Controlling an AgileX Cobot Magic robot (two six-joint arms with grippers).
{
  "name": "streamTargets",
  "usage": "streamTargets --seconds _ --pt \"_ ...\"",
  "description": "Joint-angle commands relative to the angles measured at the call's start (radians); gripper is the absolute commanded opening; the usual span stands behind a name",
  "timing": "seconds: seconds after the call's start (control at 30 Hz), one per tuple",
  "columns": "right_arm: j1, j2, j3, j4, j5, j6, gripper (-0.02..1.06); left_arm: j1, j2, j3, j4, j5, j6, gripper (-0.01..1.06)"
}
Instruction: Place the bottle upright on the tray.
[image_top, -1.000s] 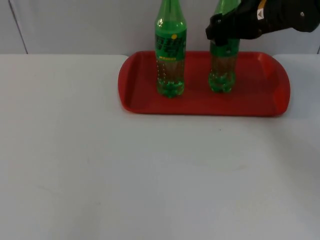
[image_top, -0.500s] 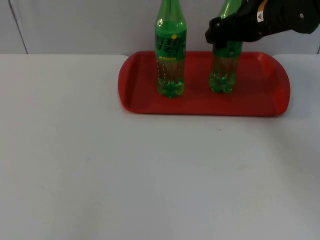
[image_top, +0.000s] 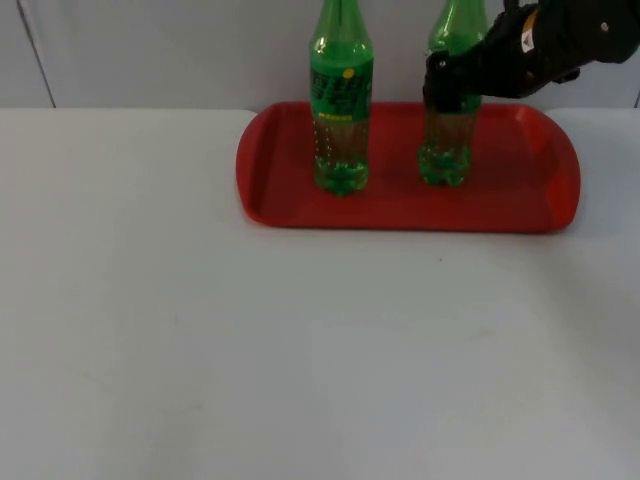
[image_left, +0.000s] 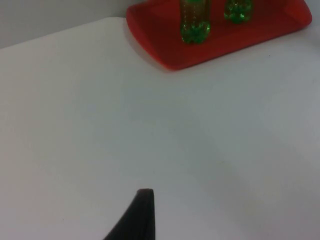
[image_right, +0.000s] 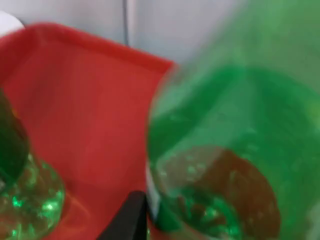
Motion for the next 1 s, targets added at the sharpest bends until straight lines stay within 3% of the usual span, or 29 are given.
streamTargets --seconds 0.0,0.1,0.27,0.47,0.8,0.97 --pt "0.005 -0.027 -0.005 0.027 0.034 0.005 1.05 0.001 -0.004 0.004 0.001 -0.002 -0.001 1.01" --pt "0.005 -0.028 -0.005 0.062 0.059 -0.013 1.05 0.001 -0.004 0.004 0.001 -0.002 -0.001 1.01" --pt "0.033 -0.028 -0.005 0.235 0.076 -0.209 1.05 0.001 -0.004 0.004 0.001 -0.002 -0.001 1.01" --pt "0.037 -0.028 -0.005 0.251 0.123 -0.203 1.05 0.001 -0.004 0.004 0.001 -0.002 -0.001 1.01" --pt "0.037 -0.032 -0.005 0.258 0.303 -0.247 1.05 0.001 -0.004 0.004 0.001 -0.002 -0.001 1.01" --pt "0.037 -0.060 -0.005 0.371 0.422 -0.387 1.05 0.001 -0.004 0.004 0.001 -0.002 -0.001 1.01"
